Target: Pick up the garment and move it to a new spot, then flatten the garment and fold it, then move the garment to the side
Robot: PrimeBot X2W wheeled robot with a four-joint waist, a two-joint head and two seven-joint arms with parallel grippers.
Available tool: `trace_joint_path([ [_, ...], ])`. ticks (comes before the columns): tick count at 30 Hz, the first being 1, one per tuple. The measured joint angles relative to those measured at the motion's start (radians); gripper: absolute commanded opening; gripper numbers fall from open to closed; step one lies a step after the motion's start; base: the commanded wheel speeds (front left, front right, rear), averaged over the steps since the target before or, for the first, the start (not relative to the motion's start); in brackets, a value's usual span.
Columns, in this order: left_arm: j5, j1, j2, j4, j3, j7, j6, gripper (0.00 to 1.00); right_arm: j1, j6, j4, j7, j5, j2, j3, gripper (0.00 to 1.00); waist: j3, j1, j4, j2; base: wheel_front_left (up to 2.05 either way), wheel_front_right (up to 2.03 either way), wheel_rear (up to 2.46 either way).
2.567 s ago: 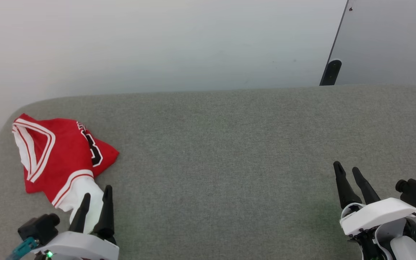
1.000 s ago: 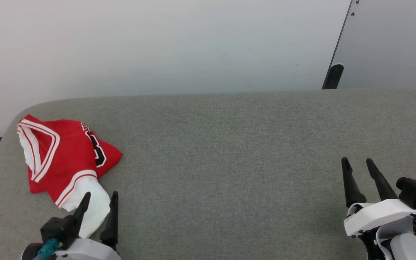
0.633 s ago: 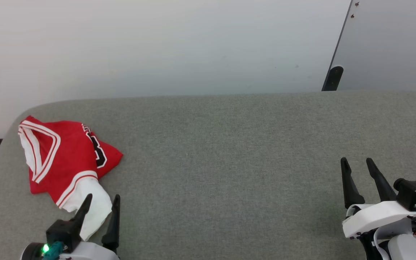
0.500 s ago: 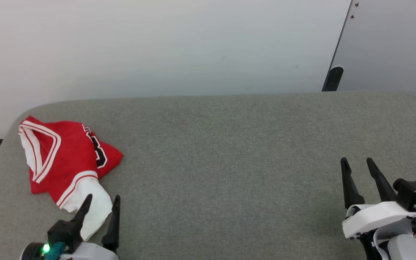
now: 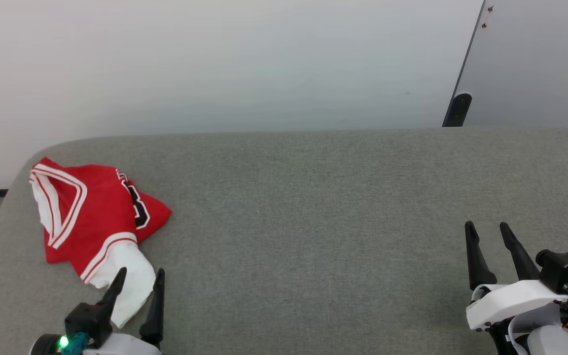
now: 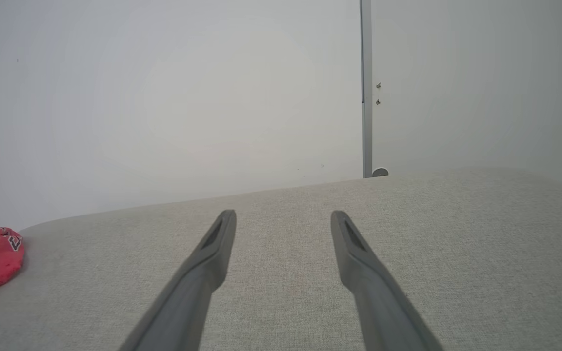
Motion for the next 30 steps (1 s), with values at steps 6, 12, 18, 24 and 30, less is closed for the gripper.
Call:
trace_joint_path([
  [6,0.000,-0.010,-0.004,0.000,-0.001,0.000,0.000,1.00,0.003,0.000,-0.006,0.000,0.010,0.004,0.011,1.00,0.004,0.0000,0.030,0.0000,0.00,0.00,0.00],
  [12,-0.021,0.004,-0.036,-0.006,0.027,0.000,0.006,1.00,0.023,0.000,-0.011,-0.002,0.019,0.000,0.026,1.00,0.002,0.0000,0.104,0.0000,0.00,0.00,0.00],
  [18,-0.014,0.014,-0.048,-0.012,0.028,0.000,0.014,1.00,0.044,0.000,-0.010,-0.002,0.032,0.003,0.090,1.00,-0.005,0.0000,0.221,0.0000,0.00,0.00,0.00],
  [24,-0.016,0.064,-0.042,-0.047,0.076,0.000,0.040,1.00,0.017,0.000,0.005,-0.002,0.038,0.011,0.165,1.00,-0.014,0.0000,0.354,0.0000,0.00,0.00,0.00],
  [30,-0.037,0.129,-0.072,-0.136,0.146,0.000,0.074,1.00,-0.090,0.000,0.054,-0.002,0.069,0.019,0.304,1.00,0.001,0.0000,0.453,0.0000,0.00,0.00,0.00],
])
